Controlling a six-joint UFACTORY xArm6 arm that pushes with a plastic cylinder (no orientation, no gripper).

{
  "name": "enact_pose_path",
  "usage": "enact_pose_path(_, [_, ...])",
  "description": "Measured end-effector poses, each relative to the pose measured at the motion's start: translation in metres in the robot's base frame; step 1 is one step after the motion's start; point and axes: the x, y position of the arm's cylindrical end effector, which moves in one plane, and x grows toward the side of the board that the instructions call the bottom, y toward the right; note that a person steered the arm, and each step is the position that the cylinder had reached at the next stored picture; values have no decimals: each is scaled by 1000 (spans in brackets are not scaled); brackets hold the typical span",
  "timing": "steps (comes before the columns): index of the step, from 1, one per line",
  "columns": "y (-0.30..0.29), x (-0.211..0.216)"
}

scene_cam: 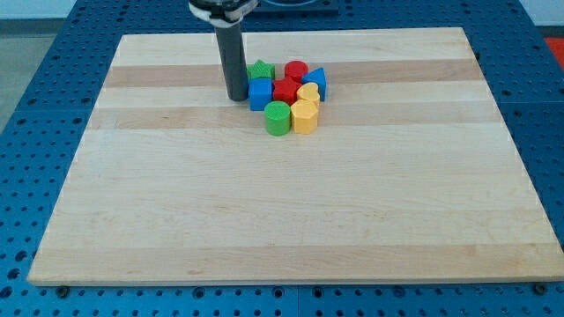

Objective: Push the green star close to the red star

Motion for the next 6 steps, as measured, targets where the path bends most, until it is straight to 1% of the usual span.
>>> enact_pose_path(2, [-20, -20])
enact_pose_path(3, [-20, -50])
enact_pose_path(4, [-12, -58])
enact_pose_path(6, [17, -40])
